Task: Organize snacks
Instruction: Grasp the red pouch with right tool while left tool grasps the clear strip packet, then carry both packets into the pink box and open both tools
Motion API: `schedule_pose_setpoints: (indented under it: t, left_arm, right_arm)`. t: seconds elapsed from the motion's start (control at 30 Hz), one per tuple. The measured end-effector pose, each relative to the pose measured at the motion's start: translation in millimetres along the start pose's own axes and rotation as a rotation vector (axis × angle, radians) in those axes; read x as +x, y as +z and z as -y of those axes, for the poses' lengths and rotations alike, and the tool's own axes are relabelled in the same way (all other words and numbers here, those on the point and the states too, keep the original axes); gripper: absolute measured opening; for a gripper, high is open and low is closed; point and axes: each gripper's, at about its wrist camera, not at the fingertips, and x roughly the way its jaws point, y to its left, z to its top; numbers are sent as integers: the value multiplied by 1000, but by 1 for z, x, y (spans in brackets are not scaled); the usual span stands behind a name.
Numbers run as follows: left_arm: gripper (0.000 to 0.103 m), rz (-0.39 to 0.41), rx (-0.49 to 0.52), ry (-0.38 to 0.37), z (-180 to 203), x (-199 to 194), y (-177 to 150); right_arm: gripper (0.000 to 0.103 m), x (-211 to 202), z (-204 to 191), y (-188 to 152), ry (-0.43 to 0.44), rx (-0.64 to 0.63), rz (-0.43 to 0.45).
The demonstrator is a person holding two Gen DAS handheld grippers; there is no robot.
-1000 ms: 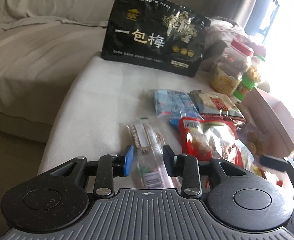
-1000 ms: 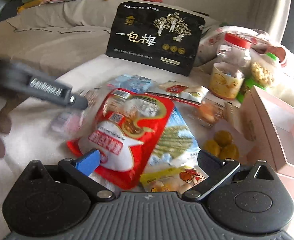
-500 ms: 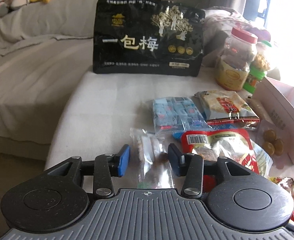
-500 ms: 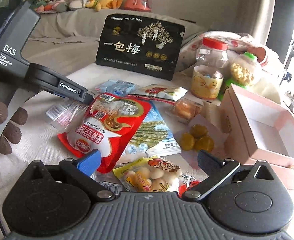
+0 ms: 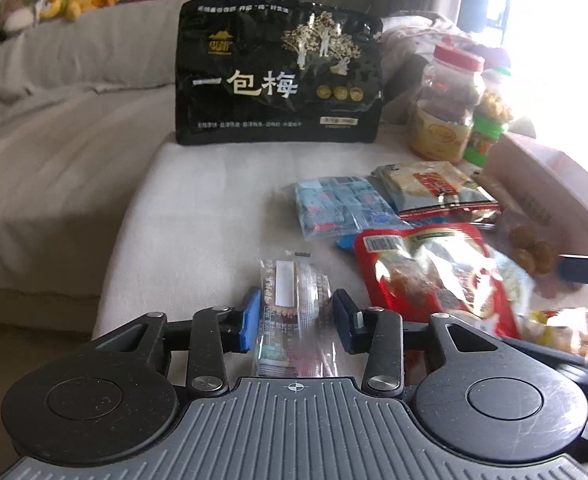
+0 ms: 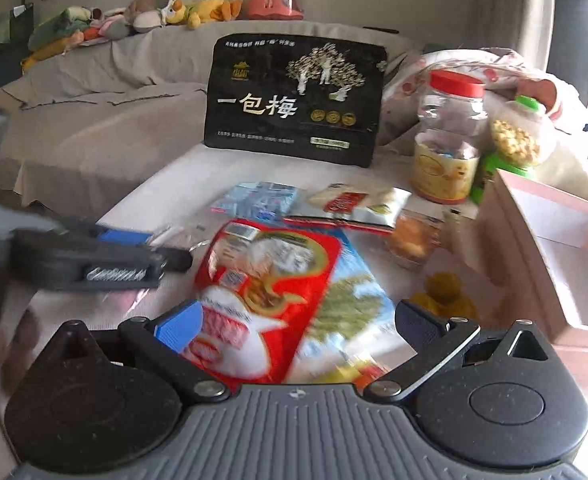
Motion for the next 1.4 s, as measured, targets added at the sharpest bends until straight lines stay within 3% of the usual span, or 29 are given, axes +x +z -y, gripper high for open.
schedule_pose_setpoints:
  t: [0.1,0.23,0.3,0.4,0.5,0.63,0.8,1.07,1.2,1.4]
  left_arm:
    - [42,0,-37,-6,-9,-17,-11]
    - [42,-8,-88,46,-22,-41,-28]
    - [42,-2,-124,21,-28,-47,-34]
    - [44,13,-122,16,-29,-47,-34]
    - [46,25,-120,21,-27,-40,-30]
    - [45,21,-118,34,-22,-35,-26]
    - [44,30,-163,44,-15,-41,-33]
    - [42,6,-205,-111,12,-54,-45]
    - [42,-2,-182,-180,41,-65,-52]
    - [42,-57,-76,-302,106,-64,-58]
  right_arm:
    - [103,15,-14,6,28,-10,-23]
    - [103,41,-23,10,19,16,-81]
    - [103,43,-31,9,-26,-16,-45]
    - [96,41,-40,2,-30,-110,-24]
    - [89,29,-44,-6,22,-194,-3]
    - [71,18,-37,-9,74,-207,-11]
    - [66,-2,-24,-17,89,-211,-47]
    - [65,-54,27,-23,78,-80,-54]
    - [65,-85,59,-32,54,-21,-60]
    - [65,-124,118,-71,-63,63,-127]
